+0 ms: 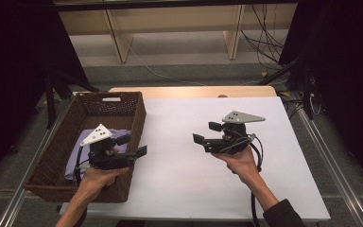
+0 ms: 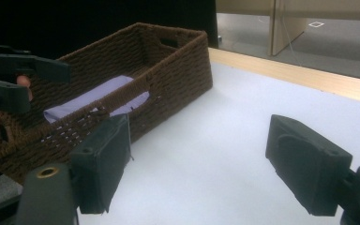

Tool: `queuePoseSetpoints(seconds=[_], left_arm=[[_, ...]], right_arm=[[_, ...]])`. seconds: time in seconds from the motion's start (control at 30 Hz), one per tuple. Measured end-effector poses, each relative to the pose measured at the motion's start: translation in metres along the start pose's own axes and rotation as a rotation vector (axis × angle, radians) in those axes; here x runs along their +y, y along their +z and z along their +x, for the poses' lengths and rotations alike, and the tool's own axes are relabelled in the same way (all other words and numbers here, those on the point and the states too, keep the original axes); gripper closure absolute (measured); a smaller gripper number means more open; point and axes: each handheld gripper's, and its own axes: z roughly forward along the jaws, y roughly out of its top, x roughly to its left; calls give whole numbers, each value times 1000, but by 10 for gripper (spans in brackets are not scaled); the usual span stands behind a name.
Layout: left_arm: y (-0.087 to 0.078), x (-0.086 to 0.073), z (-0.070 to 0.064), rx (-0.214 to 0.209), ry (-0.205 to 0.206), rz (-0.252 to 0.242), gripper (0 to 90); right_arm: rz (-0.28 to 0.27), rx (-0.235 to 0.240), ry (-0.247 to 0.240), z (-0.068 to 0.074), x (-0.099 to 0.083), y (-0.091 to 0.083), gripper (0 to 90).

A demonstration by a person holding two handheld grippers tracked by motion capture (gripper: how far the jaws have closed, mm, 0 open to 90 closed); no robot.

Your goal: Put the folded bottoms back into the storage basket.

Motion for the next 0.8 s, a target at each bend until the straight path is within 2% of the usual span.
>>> queuePoseSetpoints(seconds=[0.43,0.57,0.8], left_arm=[[7,-7,-11,-37,20,-9,160],[8,-9,-15,-41,23,-21,160],[10,-14,-23,-48,28,-35,160]], right_arm=[[-32,-3,4,5,-13,-14,191],[-35,-11,-17,8,-18,-17,170],[-43,-5,0,8,-26,-25,170]])
